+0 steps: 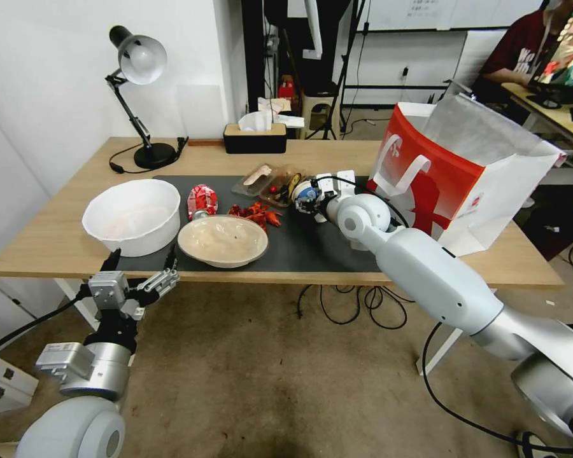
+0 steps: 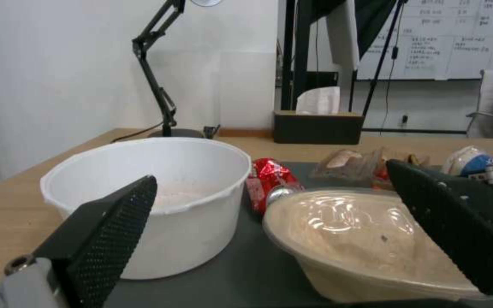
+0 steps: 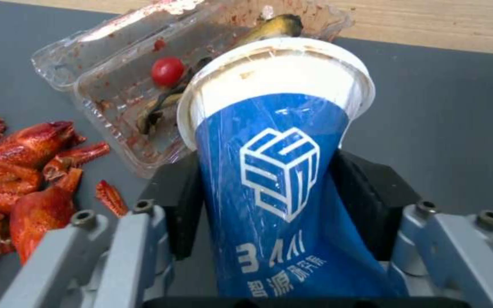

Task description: Pick up the trash from the table and place it into the takeout bag.

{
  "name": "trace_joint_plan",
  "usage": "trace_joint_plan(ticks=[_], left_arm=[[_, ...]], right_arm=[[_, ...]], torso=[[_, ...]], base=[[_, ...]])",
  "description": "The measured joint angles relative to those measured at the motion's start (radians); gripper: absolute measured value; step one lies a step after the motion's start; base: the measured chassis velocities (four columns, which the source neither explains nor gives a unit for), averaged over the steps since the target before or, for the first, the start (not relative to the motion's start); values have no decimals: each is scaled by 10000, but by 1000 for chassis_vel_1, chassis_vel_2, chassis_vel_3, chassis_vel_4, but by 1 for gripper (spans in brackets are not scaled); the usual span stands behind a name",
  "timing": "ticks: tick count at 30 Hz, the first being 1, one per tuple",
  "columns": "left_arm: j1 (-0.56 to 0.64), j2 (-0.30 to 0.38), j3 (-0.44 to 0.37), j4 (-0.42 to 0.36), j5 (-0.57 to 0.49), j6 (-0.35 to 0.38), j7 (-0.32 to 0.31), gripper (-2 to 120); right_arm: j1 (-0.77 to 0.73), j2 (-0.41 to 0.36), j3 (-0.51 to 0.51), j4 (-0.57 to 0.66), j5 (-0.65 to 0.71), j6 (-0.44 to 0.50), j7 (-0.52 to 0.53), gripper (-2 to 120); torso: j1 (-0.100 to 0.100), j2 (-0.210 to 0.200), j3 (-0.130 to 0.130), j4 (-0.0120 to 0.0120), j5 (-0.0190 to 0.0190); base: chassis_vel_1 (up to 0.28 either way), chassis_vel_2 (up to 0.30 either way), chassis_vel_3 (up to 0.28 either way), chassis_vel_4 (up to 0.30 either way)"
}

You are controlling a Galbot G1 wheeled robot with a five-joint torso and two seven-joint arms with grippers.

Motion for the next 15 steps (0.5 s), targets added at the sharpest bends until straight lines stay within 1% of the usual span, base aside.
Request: trace_joint_plan(ticks=[10,15], left_arm=[[49,-50,25,23,23,-27,0,100],[48,-45,22,36,28,-31,0,100]], right_arm=[[-120,19,21,17,-52,40,-4,50],[-150,-6,40,91,-54,42,-9,49]], torso=[[0,1,-2,-2,-1],[0,0,0,1,0]], base=[[0,0,0,0],[0,0,0,0]])
